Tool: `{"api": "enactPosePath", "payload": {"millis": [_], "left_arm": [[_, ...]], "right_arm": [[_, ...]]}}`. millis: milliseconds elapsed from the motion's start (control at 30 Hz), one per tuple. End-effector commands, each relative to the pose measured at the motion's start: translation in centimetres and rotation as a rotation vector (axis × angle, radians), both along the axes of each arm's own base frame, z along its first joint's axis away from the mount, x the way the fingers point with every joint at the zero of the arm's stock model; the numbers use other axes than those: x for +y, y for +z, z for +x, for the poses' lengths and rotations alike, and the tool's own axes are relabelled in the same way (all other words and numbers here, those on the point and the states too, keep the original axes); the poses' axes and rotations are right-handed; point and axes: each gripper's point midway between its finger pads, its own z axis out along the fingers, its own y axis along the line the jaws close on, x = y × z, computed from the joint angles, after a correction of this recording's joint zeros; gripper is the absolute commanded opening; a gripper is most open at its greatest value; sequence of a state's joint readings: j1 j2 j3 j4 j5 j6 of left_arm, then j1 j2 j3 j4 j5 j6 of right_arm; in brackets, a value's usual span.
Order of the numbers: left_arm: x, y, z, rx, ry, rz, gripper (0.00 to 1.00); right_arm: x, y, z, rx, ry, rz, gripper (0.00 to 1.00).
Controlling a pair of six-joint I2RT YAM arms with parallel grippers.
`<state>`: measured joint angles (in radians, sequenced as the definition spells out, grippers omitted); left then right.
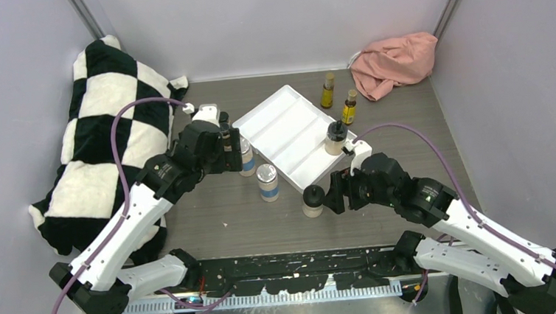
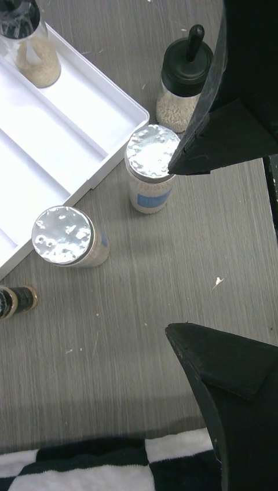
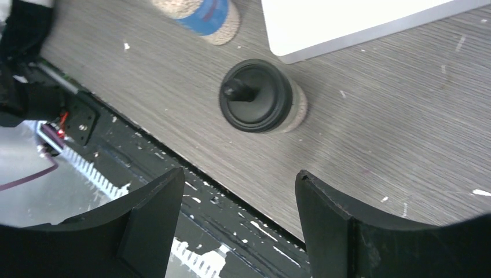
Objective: Organize the condiment bottles
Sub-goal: Pick up the bottle from the center of the board.
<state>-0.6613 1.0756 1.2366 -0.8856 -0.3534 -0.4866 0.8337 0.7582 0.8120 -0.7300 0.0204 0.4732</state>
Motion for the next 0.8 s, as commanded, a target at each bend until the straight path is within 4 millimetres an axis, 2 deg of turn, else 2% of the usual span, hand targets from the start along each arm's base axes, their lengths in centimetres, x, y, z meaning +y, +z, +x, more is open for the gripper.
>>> {"api": "enactPosePath", "payload": {"millis": [0, 200, 433, 533, 767], "left_arm": [[-0.7, 2.0, 0.3, -0.08, -0.03, -0.064, 1.0], [-0.9, 2.0, 0.1, -0.083, -0.039, -0.081, 1.0], [-0.3, 2.1, -0.9, -0.084, -0.022, -0.112, 1.0], [0.6, 1.8, -1.5, -0.093, -0.002, -0.112, 1.0], [1.2, 0.9, -2.5, -0.101, 0.027, -0.159, 0.99]], "right_arm": [[2.1, 1.2, -1.0, -0.017, 0.082, 0.103, 0.75], [3.1, 1.7, -1.7, -0.04, 0.115, 0.105, 0.75], [3.0, 1.2, -1.4, -0.116, 0.107, 0.001, 0.75], [2.4, 0.7, -0.4, -0.157, 0.069, -0.076, 0.75], [2.1, -0.1, 0.4, -0.227, -0.01, -0.159, 0.77]]}}
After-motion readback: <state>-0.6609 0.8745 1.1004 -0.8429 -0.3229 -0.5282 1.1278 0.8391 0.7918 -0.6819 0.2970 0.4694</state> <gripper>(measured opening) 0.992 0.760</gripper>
